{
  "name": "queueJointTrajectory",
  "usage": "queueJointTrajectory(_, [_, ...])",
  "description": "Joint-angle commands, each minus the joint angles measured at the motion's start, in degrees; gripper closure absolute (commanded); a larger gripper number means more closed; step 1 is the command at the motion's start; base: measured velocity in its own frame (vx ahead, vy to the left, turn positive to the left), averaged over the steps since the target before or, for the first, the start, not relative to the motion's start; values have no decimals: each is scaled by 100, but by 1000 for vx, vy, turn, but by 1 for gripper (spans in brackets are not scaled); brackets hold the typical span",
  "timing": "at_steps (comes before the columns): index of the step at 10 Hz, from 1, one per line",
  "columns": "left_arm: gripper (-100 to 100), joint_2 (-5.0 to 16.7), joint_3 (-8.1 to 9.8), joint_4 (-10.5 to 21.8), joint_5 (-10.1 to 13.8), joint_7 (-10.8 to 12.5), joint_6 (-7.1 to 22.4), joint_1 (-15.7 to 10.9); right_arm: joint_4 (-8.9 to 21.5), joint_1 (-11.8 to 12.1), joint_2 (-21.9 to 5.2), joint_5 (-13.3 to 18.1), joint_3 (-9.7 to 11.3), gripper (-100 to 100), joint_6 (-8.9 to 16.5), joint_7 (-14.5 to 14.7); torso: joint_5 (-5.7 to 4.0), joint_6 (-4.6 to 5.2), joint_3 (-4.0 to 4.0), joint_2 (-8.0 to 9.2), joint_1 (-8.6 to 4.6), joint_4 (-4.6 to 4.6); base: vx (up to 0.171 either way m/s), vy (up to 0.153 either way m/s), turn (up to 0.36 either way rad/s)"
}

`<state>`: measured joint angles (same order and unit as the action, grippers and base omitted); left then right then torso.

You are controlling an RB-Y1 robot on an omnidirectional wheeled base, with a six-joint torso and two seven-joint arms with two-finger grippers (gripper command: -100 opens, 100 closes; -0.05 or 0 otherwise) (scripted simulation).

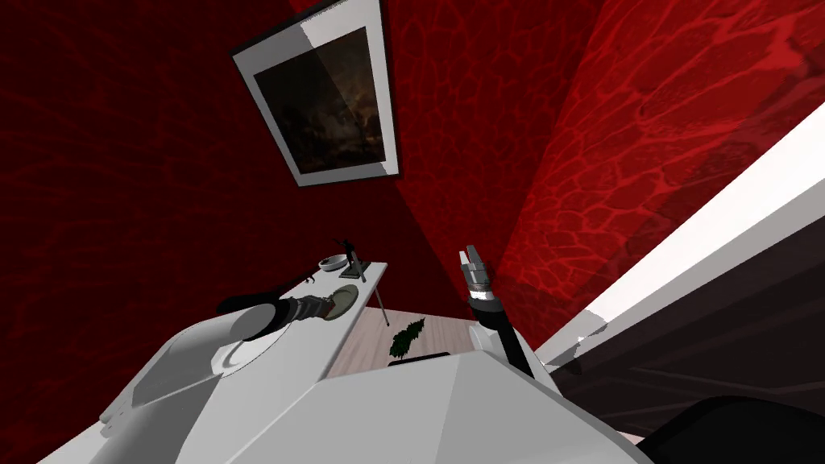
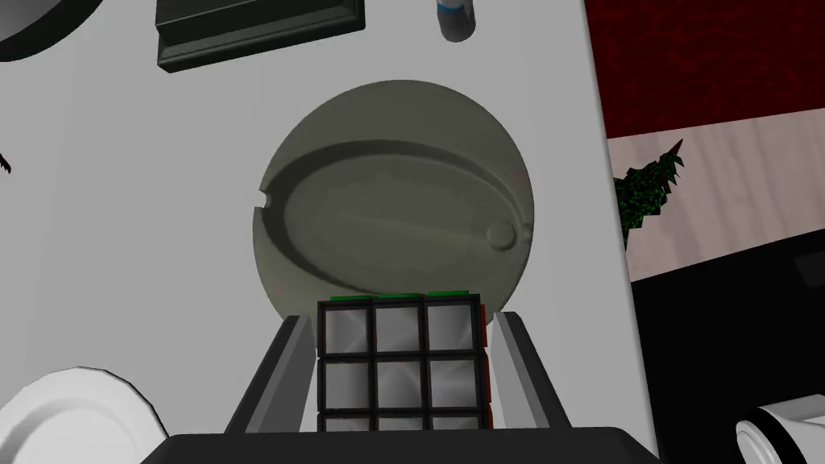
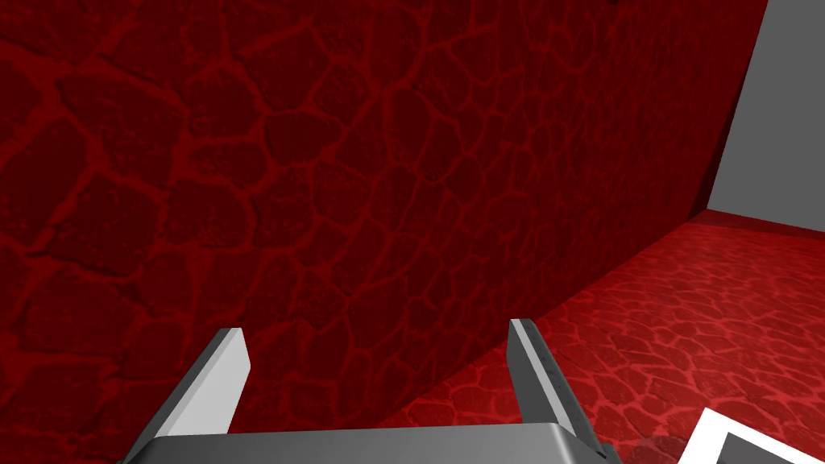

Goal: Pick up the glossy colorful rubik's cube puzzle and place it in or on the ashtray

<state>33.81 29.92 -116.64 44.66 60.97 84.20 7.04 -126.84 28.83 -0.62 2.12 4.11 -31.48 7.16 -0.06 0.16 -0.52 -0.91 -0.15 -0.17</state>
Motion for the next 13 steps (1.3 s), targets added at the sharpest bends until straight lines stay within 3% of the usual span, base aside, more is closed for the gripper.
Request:
queueJointTrajectory(1, [100,56,52,98,43,54,-22,-148,0,0,0,0,0,0,0,0,0,0,0,0,0,0,185,15,-121])
queueJointTrajectory(3, [100,86,184,281,275,-53,89,-209,0,0,-1,0,-1,0,0,0,9,-2,4,11,29,-2,158,55,-106])
queueJointTrajectory(8, [100,95,567,509,889,-396,453,-27,0,-2,0,0,-1,0,0,0,21,-12,51,98,47,10,-2,50,-48])
queueJointTrajectory(9, [100,92,624,532,982,-450,513,12,0,-2,0,0,-1,0,0,0,25,-13,53,103,50,9,-30,49,-26])
queueJointTrajectory(10, [100,92,583,508,910,-409,457,-14,0,-3,0,0,-1,0,1,0,26,-13,55,108,49,9,-15,21,-5])
queueJointTrajectory(11, [-100,91,587,515,922,-423,475,-9,1,-2,0,0,-1,0,1,0,22,-12,53,103,39,10,0,0,0])
queueJointTrajectory(13, [-100,91,586,515,921,-421,475,-9,0,-2,0,0,0,0,0,0,19,-12,50,97,28,9,0,0,0])
